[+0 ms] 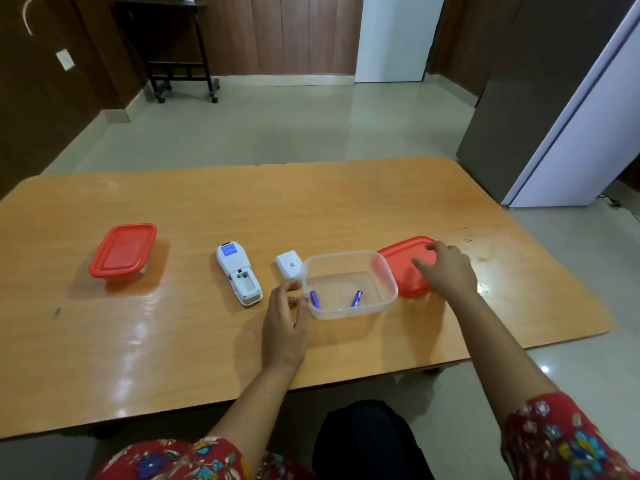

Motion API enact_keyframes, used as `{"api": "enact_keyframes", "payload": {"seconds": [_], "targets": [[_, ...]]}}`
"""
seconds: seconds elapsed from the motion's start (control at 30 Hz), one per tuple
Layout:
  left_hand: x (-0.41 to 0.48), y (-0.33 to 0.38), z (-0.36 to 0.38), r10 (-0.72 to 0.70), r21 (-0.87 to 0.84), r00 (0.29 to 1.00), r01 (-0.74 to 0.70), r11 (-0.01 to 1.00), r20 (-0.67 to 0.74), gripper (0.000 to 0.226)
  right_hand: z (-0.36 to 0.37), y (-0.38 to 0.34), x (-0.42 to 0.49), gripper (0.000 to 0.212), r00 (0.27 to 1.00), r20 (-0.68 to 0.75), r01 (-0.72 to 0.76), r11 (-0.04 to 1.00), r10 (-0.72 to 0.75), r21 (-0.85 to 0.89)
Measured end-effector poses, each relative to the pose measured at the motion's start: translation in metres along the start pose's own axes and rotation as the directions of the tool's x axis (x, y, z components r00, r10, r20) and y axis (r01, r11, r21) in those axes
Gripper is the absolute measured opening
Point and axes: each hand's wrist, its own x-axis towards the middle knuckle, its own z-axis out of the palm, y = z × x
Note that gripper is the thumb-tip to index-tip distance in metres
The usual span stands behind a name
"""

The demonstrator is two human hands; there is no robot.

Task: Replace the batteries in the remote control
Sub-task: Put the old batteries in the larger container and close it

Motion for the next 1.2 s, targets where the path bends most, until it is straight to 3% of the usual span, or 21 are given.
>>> {"api": "enact_keyframes", "payload": {"seconds": [0.1, 0.23, 0.33, 0.43, 0.53, 0.6, 0.73, 0.87, 0.93, 1.03, 1.13, 1.2], "targets": [[0.001, 0.001, 0.000, -0.005, 0.017, 1.000, 0.005, 1.000, 0.001, 0.029, -0.002, 0.013, 0.021, 0.073, 0.980, 0.140, -0.112, 0.972, 0.143, -0.205], [0.000, 0.002, 0.000, -0.012, 0.048, 1.000, 0.012, 0.999, -0.003, 0.029, -0.006, 0.009, 0.033, 0.074, 0.962, 0.209, -0.137, 0.971, 0.178, -0.197], [0.001, 0.003, -0.002, -0.022, 0.032, 1.000, 0.022, 0.999, -0.002, 0.028, -0.012, 0.006, 0.036, 0.081, 0.957, 0.207, -0.186, 0.977, 0.203, -0.103], [0.000, 0.002, -0.001, -0.043, 0.015, 0.999, 0.043, 0.999, -0.002, 0.026, -0.025, 0.003, 0.030, 0.075, 0.966, 0.164, -0.224, 0.965, 0.200, 0.139], [-0.002, 0.002, -0.002, -0.043, 0.012, 0.999, 0.043, 0.999, -0.005, 0.025, -0.035, -0.010, 0.007, 0.052, 0.998, -0.046, -0.020, 0.906, 0.043, 0.423], [-0.002, 0.003, -0.003, -0.042, 0.005, 0.999, 0.042, 0.999, -0.007, 0.025, -0.039, -0.030, -0.020, 0.041, 0.981, -0.163, 0.170, 0.856, -0.102, 0.488], [0.000, 0.006, -0.005, -0.051, 0.016, 0.998, 0.052, 0.999, -0.034, 0.028, -0.019, -0.074, -0.082, 0.035, 0.900, -0.218, 0.428, 0.861, -0.378, 0.274], [-0.003, 0.009, -0.008, -0.067, -0.033, 0.998, 0.067, 0.997, -0.011, 0.030, 0.021, -0.106, -0.114, 0.027, 0.823, -0.127, 0.554, 0.832, -0.553, -0.033], [-0.004, 0.009, -0.009, -0.053, -0.033, 0.998, 0.052, 0.998, -0.017, 0.030, 0.036, -0.116, -0.119, 0.027, 0.809, -0.086, 0.576, 0.813, -0.582, -0.085], [-0.001, 0.006, -0.008, -0.056, -0.033, 0.998, 0.055, 0.998, -0.021, 0.029, 0.051, -0.121, -0.117, 0.032, 0.829, -0.068, 0.558, 0.828, -0.555, 0.047], [0.000, 0.002, -0.006, -0.035, -0.025, 0.998, 0.033, 0.999, -0.052, 0.028, 0.052, -0.107, -0.104, 0.034, 0.863, -0.154, 0.503, 0.841, -0.480, 0.197], [0.000, 0.002, -0.005, -0.041, -0.030, 0.996, 0.039, 0.999, -0.085, 0.027, 0.043, -0.088, -0.085, 0.035, 0.881, -0.257, 0.443, 0.882, -0.396, 0.158]]}}
